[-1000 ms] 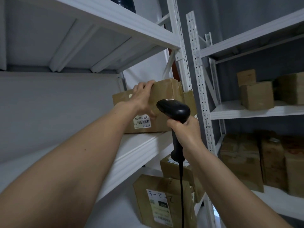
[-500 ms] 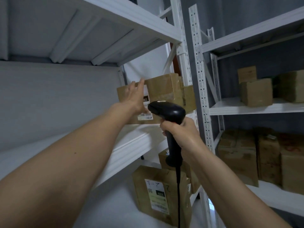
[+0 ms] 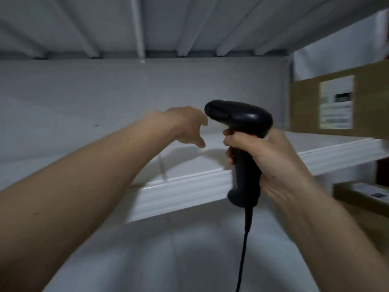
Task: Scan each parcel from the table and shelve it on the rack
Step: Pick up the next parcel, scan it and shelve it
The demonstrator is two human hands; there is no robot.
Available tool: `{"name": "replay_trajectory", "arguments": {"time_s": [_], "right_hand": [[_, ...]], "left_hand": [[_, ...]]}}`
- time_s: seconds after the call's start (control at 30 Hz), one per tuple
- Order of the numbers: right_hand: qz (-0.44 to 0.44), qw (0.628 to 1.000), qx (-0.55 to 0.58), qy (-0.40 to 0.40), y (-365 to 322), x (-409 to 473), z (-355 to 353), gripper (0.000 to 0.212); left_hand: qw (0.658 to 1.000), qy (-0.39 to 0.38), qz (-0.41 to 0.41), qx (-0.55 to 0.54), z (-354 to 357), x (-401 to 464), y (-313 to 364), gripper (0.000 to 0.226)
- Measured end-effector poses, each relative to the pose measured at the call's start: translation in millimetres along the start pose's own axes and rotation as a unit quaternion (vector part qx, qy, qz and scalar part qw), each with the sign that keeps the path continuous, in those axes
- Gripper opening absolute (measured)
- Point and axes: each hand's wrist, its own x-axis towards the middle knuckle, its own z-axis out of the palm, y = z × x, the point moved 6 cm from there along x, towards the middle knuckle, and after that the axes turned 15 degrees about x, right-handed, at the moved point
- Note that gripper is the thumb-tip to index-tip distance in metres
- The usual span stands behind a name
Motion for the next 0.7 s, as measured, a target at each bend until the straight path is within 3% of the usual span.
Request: {"name": "replay_trajectory", "arguments": {"time_s": [0.13,0.3,0.43,0.53,0.6,0.7], "right_hand": [[0.057,0.99,0.052,-0.12,27,-27,93,0.018],[0.109,0.962,0.131,-0.212,56,-78,199,0.016],[0.16,0.923,0.175,-0.302,82,-129,281,0.016],[0.197,0.895,0.196,-0.347,104,-167,332,0.015],[0.221,0.877,0.2,-0.376,118,-192,359,0.015],[0.253,0.851,0.203,-0.413,140,-228,391,0.011]], "left_hand": [[0.997,-0.044,-0.062,0.011,25,-83,-86,0.071],[0.986,-0.076,-0.146,0.021,39,-195,-174,0.064],[0.965,-0.107,-0.24,0.019,48,-292,-230,0.016],[0.936,-0.101,-0.338,0.018,50,-367,-256,0.028],[0.916,-0.111,-0.385,0.028,56,-415,-268,0.017],[0.889,-0.138,-0.435,0.039,68,-482,-276,0.049]]}}
